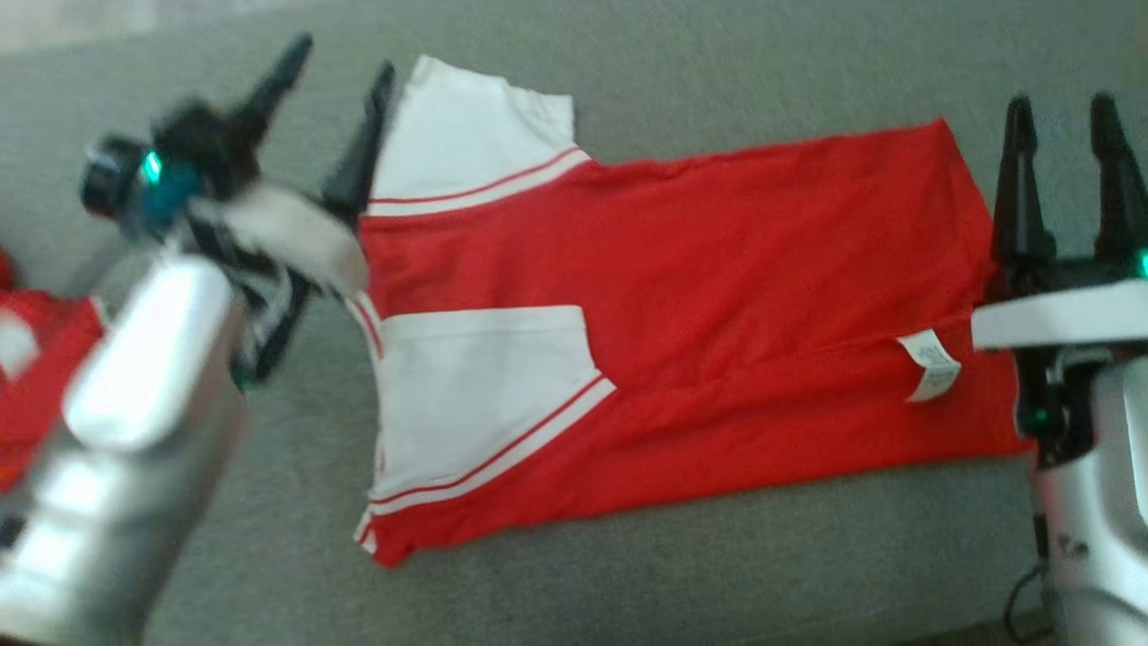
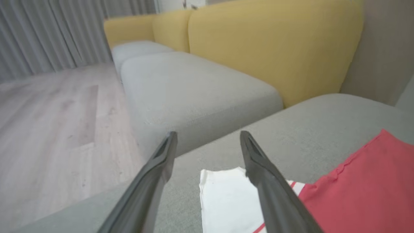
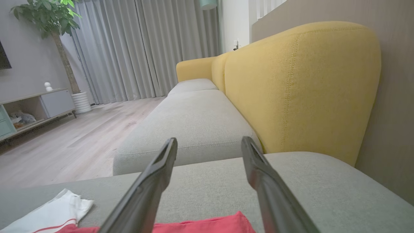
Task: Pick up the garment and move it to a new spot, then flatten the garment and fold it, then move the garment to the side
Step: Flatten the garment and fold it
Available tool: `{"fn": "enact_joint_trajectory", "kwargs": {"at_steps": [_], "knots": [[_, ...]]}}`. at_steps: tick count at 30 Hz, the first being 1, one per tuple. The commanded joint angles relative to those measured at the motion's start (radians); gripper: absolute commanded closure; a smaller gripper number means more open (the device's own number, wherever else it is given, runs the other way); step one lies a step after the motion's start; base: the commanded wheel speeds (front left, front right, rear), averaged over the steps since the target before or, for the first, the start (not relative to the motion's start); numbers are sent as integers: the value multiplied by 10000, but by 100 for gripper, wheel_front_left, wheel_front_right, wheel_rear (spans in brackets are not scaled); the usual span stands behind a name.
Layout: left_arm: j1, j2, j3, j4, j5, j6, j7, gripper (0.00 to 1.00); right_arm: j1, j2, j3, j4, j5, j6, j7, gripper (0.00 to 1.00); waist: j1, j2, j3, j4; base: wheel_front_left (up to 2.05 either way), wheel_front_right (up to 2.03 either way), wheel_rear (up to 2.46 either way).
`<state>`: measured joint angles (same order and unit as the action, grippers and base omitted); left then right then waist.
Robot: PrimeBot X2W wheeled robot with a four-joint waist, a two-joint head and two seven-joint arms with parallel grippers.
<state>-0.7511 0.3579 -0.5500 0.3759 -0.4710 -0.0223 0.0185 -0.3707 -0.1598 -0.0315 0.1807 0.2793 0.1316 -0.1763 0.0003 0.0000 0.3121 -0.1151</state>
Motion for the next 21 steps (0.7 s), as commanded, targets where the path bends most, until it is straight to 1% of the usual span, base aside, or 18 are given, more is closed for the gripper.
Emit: {"fn": "enact_joint_trajectory", "kwargs": {"at_steps": [1, 4, 8, 15, 18, 21], "knots": [[-753, 452, 261, 281, -238, -350, 636, 0, -296, 83, 277, -263, -100, -9, -70, 0, -3, 0, 751, -644, 0, 0, 0], [-1662, 730, 136, 1364, -500, -760, 1658, 0, -652, 217, 474, -210, -126, -9, -129, 0, -3, 0, 1166, -1010, 0, 0, 0], [-2447, 1003, -155, 2369, -823, -1007, 2416, 0, -1006, 480, 669, -144, -90, -9, -245, 0, -3, 0, 1588, -1378, 0, 0, 0], [-3018, 1111, -284, 3154, -1489, -1073, 2605, 0, -1231, 723, 938, 99, -135, -9, -433, 0, -3, 0, 1800, -1655, 0, 0, 0], [-3138, 1082, -587, 3240, -1803, -1078, 2756, 0, -1316, 760, 910, 213, -149, -9, -517, 0, -3, 0, 1820, -1714, 0, 0, 0], [-3244, 1169, -885, 3411, -1995, -1080, 3018, 0, -1388, 783, 894, 319, -157, -9, -564, 0, -3, 0, 1840, -1768, 0, 0, 0]]}}
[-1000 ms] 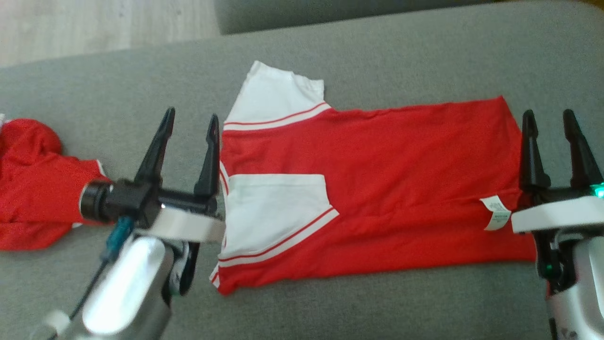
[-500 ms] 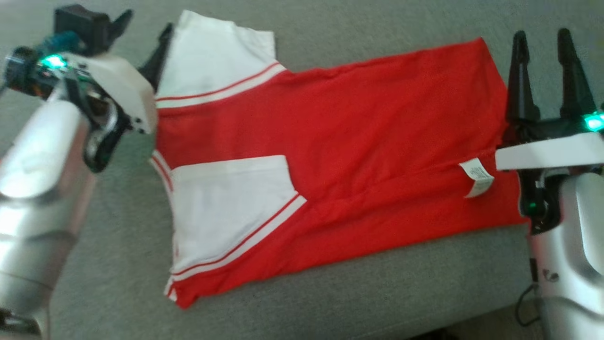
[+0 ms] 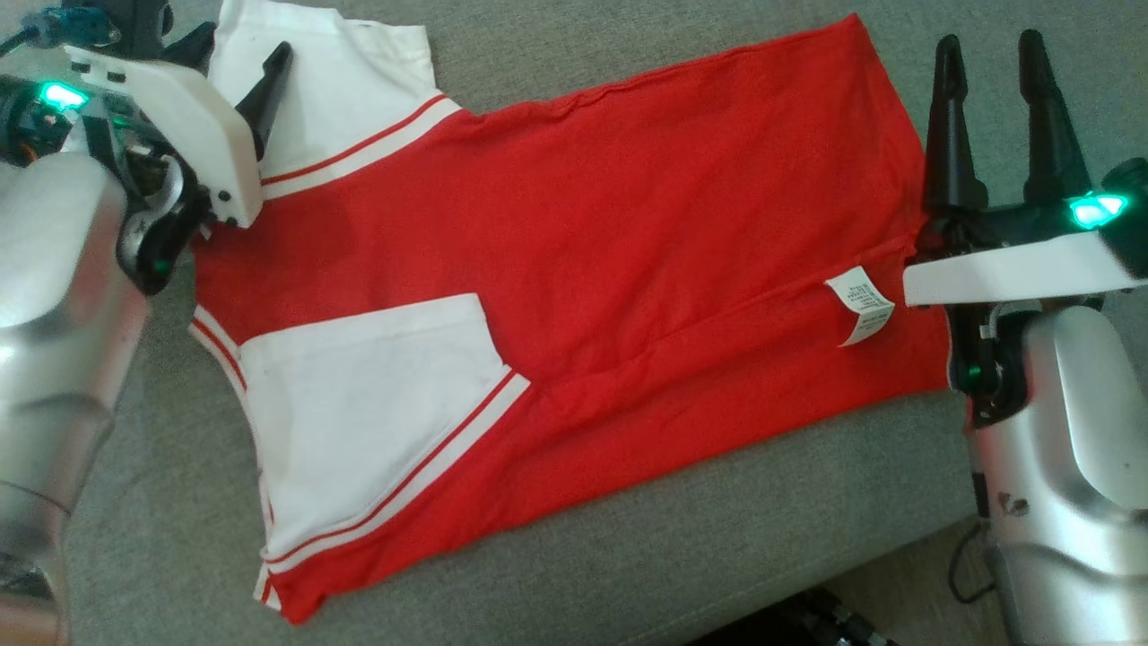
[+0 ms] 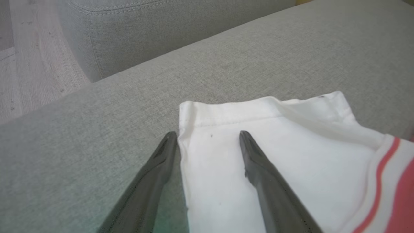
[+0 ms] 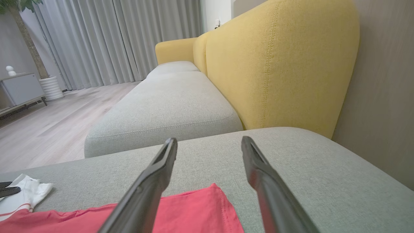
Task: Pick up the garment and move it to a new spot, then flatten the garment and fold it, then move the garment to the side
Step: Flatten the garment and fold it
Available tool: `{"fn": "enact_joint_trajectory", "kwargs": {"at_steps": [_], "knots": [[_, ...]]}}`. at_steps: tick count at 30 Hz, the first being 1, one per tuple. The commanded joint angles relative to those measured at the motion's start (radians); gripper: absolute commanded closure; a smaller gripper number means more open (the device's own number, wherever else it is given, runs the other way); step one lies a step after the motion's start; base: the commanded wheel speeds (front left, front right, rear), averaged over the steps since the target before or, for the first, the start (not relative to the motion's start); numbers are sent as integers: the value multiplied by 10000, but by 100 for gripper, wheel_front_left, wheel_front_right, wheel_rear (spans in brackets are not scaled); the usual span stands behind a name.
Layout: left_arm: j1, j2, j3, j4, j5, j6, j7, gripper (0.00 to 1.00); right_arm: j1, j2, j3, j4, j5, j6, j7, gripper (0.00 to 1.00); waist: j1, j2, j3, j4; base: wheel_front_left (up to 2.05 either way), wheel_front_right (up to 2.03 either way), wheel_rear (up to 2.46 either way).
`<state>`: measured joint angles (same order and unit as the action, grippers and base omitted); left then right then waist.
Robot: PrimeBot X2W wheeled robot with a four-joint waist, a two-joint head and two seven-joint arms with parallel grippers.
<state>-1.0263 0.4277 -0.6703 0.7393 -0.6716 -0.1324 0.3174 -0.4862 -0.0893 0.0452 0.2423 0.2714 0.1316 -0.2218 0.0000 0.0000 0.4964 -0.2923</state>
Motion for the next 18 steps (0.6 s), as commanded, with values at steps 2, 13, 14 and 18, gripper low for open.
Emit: {"fn": "enact_joint_trajectory", "kwargs": {"at_steps": [2, 13, 14, 18], "knots": [[-582, 525, 214, -72, -120, 20, 162, 0, -290, 89, 155, -261, -83, -9, -129, 0, 0, 0, 50, -54, 0, 0, 0], [-977, 417, -212, 851, -438, 19, 699, 100, -342, 32, 133, -113, -69, -9, -207, 0, 0, 0, 225, -146, 0, 0, 0], [-968, 411, -290, 834, -507, 19, 735, 100, -337, 13, 110, -91, -75, -9, -209, 0, 0, 0, 196, -115, 0, 0, 0], [-939, 370, -416, 723, -743, 18, 353, 100, -381, -202, 76, -12, -113, -9, -69, 0, 0, 0, -19, 108, 0, 0, 0]]}}
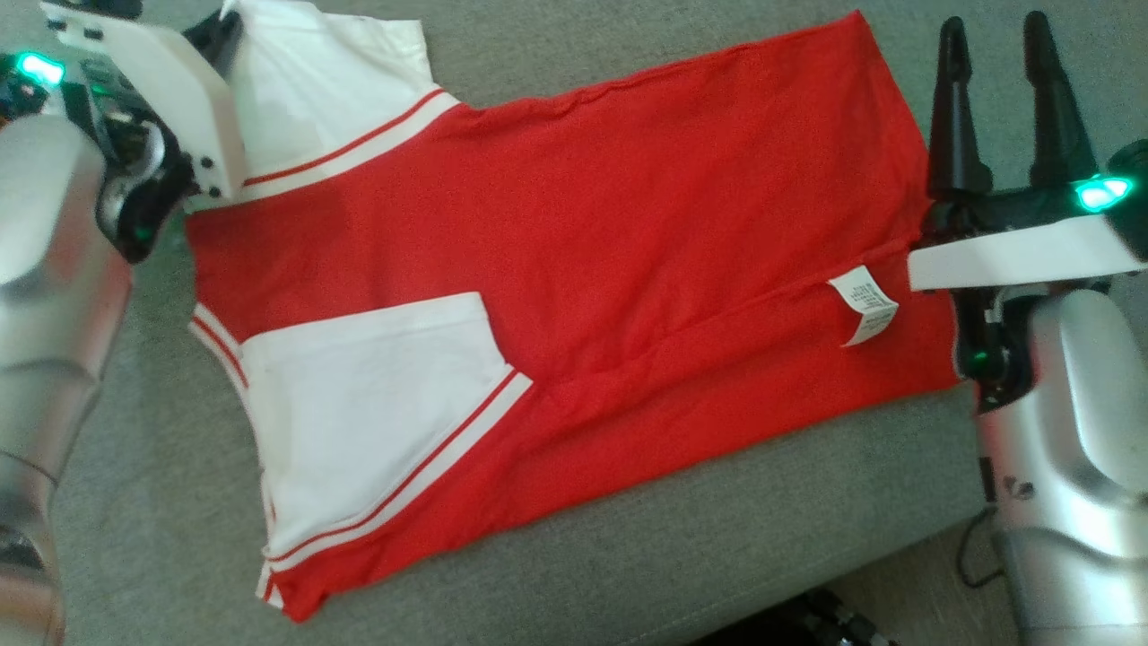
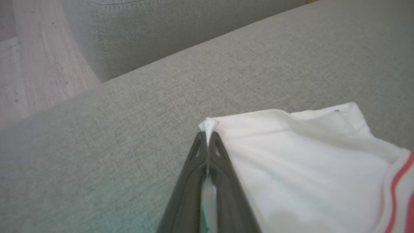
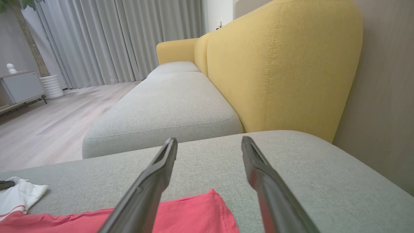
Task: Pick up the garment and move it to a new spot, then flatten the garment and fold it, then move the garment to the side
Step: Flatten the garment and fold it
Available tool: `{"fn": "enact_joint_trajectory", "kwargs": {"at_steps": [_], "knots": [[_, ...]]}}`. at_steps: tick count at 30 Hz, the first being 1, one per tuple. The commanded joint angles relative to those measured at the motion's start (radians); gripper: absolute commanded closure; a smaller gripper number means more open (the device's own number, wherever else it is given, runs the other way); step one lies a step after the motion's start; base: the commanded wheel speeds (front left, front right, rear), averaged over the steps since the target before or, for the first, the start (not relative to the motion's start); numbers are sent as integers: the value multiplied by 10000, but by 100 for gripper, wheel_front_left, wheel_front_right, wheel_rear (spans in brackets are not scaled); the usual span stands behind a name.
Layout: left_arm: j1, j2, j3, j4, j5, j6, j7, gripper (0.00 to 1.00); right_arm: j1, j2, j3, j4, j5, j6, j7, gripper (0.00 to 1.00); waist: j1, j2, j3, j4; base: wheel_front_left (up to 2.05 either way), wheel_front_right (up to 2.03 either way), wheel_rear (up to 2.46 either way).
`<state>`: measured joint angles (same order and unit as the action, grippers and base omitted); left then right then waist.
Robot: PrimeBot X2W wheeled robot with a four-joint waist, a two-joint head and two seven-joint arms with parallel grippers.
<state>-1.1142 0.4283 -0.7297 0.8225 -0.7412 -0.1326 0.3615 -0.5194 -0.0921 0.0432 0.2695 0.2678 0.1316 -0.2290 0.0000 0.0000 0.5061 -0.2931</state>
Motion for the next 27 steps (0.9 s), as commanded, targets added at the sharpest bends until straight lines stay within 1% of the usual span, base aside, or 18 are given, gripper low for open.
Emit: {"fn": "enact_joint_trajectory", "kwargs": {"at_steps": [1, 3, 6, 10, 13, 18, 19, 22, 27], "knots": [[-42, 336, 145, -150, -66, 20, -270, 100, -71, -262, 88, -262, -84, -9, 76, 0, 0, 0, -200, 197, 0, 0, 0], [2, 252, 69, -280, -90, 20, -696, 100, -117, -481, 98, -211, -53, -9, 317, 0, 0, 0, -384, 396, 0, 0, 0], [63, 141, -40, -586, -2, 20, -1504, 100, -209, -853, 227, -184, 373, -9, 924, 0, 0, 0, -670, 756, 0, 0, 0], [289, -48, -202, -1185, 123, 20, -2402, 100, -293, -1684, 343, -91, 410, -9, 1745, 0, 0, 0, -1043, 1377, 0, 0, 0], [573, -143, -239, -1753, 126, 25, -2863, 100, -335, -2156, 383, 59, 495, -9, 2284, 0, 0, 0, -1292, 1842, 0, 0, 0], [1197, -34, -460, -3018, 270, 134, -3154, 100, -345, -2769, 485, 563, 588, -9, 3178, 0, 0, 0, -1572, 2492, 0, 0, 0], [1197, -34, -460, -3018, 270, 134, -3154, 100, -345, -2769, 485, 563, 588, -9, 3178, 0, 0, 0, -1572, 2492, 0, 0, 0], [1636, 100, -661, -3990, 364, 244, -3108, 100, -377, -3069, 524, 1075, 686, -9, 3691, 0, 0, 0, -1623, 2788, 0, 0, 0], [2267, 337, -1027, -5589, 576, 475, -2936, 100, -626, -3385, 508, 2109, 675, -9, 4292, 0, 0, 0, -1557, 3113, 0, 0, 0]]}}
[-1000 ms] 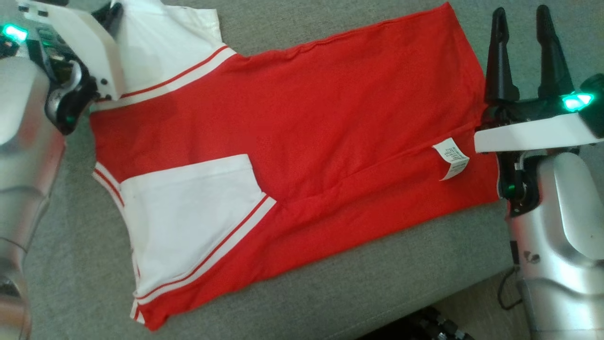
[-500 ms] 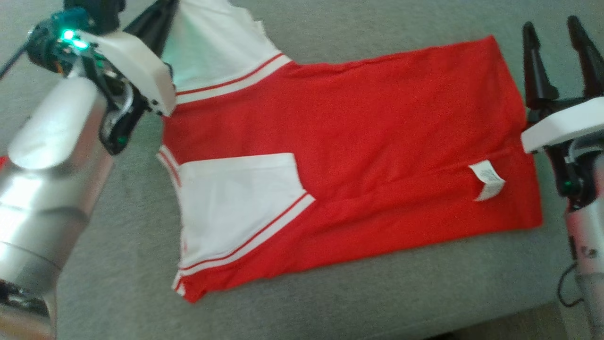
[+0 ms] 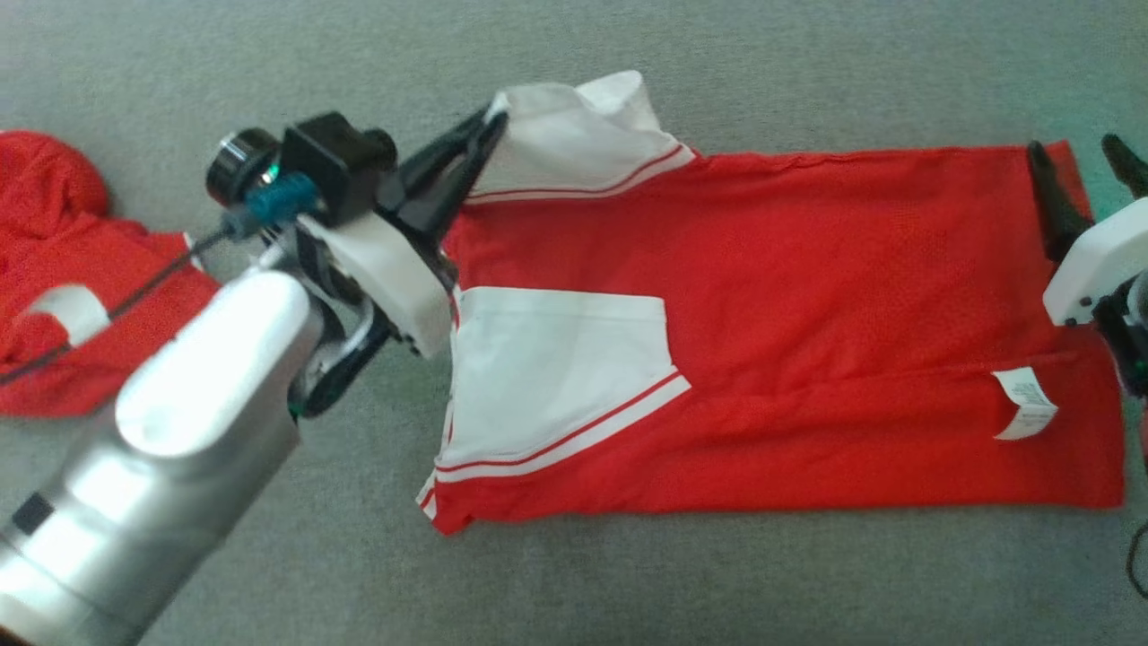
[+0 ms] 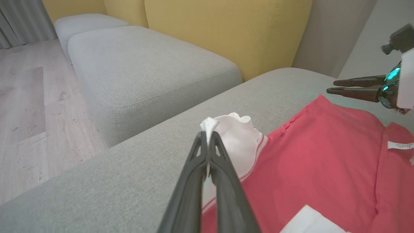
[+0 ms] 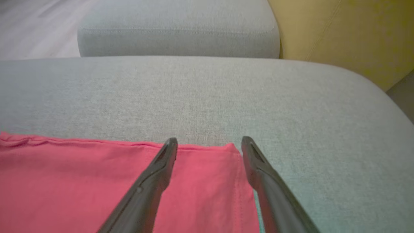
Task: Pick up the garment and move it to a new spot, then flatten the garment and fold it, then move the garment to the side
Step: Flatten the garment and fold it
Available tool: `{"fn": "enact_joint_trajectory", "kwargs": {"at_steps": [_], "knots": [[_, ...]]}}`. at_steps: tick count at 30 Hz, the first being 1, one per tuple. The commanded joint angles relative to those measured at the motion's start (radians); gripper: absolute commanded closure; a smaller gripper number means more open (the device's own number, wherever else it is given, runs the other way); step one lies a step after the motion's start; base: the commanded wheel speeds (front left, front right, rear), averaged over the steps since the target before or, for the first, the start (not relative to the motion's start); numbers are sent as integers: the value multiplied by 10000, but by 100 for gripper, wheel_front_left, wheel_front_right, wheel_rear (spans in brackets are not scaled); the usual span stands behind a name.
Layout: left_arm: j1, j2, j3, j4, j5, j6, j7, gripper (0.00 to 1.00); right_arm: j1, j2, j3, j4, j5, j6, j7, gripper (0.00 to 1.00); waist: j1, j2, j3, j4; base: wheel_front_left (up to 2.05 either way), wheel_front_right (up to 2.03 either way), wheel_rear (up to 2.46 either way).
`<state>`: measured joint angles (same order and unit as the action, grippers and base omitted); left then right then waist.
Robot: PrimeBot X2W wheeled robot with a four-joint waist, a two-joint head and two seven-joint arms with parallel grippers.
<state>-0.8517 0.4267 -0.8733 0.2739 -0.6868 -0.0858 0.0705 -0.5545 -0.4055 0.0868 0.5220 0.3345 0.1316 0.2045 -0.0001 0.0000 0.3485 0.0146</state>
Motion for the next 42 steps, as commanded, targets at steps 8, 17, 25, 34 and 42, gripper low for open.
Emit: {"fn": "enact_joint_trajectory", "kwargs": {"at_steps": [8, 17, 25, 34, 42], "knots": [[68, 680, 166, -1653, 158, 436, 466, 100, -1003, -302, -213, 1211, -235, -9, 229, 0, 1, 0, 346, 263, 0, 0, 0], [60, 839, 179, -2149, 155, 661, 685, 100, -1603, -16, -269, 2494, -494, -9, 425, 0, 1, 0, 683, 315, 0, 0, 0], [-60, 884, 513, -1841, -63, 875, 583, 100, -2058, -63, 258, 2785, -168, -9, 222, 100, 1, 0, 604, 128, 0, 0, 0], [-1690, 710, 1253, -74, 175, 985, -21, 100, -3194, -154, 671, 1838, 755, -9, -563, 100, 1, 0, 755, -413, 0, 0, 0], [-3683, 392, 1252, 1778, 1020, 696, -674, 100, -4407, 62, 623, 1536, 1125, -9, -1096, 100, 1, 0, 1199, -881, 0, 0, 0]]}}
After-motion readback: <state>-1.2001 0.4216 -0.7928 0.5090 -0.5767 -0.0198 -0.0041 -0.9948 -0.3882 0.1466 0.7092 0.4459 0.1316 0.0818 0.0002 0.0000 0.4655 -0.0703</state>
